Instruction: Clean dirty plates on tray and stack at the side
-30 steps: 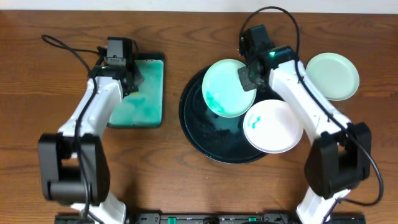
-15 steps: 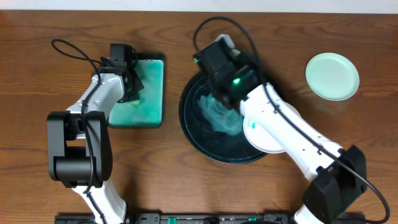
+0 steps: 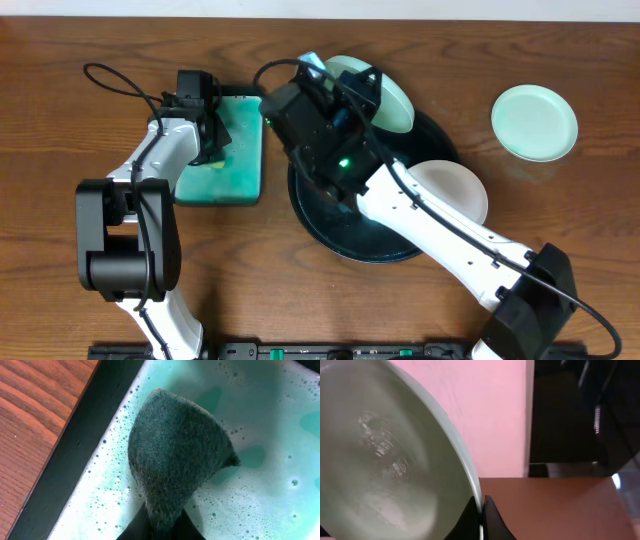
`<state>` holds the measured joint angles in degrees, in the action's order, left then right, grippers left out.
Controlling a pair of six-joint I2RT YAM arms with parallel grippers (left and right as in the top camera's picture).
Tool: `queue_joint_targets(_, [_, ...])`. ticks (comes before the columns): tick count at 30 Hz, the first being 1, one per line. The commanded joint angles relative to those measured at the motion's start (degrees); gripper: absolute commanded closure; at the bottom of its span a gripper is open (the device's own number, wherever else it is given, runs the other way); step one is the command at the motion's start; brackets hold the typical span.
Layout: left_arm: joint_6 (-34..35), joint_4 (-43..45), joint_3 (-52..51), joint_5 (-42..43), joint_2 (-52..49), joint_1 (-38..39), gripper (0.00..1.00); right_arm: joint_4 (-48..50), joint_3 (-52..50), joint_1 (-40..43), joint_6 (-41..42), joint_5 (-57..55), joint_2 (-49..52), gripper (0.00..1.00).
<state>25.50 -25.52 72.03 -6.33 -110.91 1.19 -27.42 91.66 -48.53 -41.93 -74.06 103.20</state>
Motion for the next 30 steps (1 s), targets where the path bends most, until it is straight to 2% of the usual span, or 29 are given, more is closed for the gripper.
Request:
queue_joint_targets(1, [0.3, -0.2, 0.3, -0.3, -0.3, -0.2, 0.93, 1.1, 0.7, -0.7, -5.2, -4.0, -1.3, 0.99])
queue_joint_targets(5, [0.3, -0.1, 0.3, -0.3, -0.3, -0.2, 0.93, -1.0, 0.5, -0.5, -0.2, 0.2, -1.3, 0.99])
queue_joint_targets(10, [0.3, -0.2, 0.3, -0.3, -0.3, -0.2, 0.93, -12.0, 0.4, 0.2, 6.1, 11.1, -0.8, 0.99])
queue_joint_targets(13, [0.3, -0.1, 0.3, -0.3, -0.3, -0.2, 0.93, -12.0, 0.4, 0.5, 5.6, 8.3, -0.4, 0.99])
queue_joint_targets(17, [0.3, -0.2, 0.3, -0.3, -0.3, -0.2, 0.93, -7.3, 0.4, 0.7, 0.6, -3.0, -0.4, 0.99])
queue_joint_targets(20, [0.3, -0.2, 0.3, -0.3, -0.3, -0.2, 0.93, -6.0, 0.4, 1.7, -0.7, -1.9, -0.4, 0.99])
queue_joint_targets(22, [0.3, -0.2, 0.3, -0.3, -0.3, -0.2, 0.93, -8.3, 0.4, 2.9, 2.9, 6.4, -0.4, 0.99])
queue_joint_targets(25, [0.3, -0.2, 0.3, -0.3, -0.3, -0.2, 0.93, -15.2, 0.4, 6.3, 8.9, 26.6, -0.4, 0.99])
queue_joint_targets(27, [0.3, -0.5, 0.3, -0.3, -0.3, -0.2, 0.93, -15.5, 0.4, 10.0, 17.5, 33.3, -0.4, 0.99])
queue_joint_targets(30, [0.3, -0.7, 0.3, -0.3, -0.3, -0.2, 0.93, -14.6, 0.5, 16.1, 24.5, 41.9, -0.7, 0.99])
